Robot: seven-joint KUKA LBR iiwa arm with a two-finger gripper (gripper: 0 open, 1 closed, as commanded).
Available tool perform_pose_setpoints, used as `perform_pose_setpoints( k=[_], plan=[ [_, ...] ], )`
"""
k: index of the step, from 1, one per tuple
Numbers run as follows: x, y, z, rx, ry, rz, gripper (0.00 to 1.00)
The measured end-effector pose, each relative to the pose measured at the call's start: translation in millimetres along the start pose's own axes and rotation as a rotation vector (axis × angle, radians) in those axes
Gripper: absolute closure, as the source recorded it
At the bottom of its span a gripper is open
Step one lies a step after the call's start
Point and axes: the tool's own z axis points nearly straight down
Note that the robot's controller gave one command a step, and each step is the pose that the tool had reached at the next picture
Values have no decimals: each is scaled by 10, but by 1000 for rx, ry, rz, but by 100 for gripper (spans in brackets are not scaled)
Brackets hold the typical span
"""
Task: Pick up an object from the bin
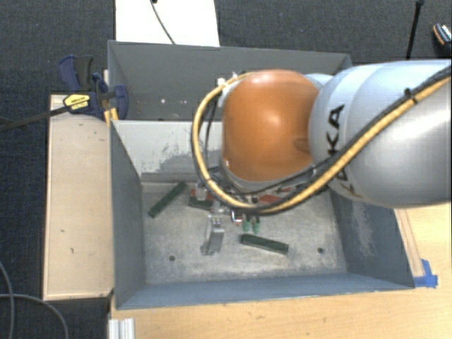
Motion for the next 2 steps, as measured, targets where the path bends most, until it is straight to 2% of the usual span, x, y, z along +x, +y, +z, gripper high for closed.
perform_pose_setpoints(
  k=[1, 2],
  plan=[
    [-196, -176, 1626, 2, 6, -282, 0],
    [-490, -941, 1807, 4, 2, -388, 0]
  ],
)
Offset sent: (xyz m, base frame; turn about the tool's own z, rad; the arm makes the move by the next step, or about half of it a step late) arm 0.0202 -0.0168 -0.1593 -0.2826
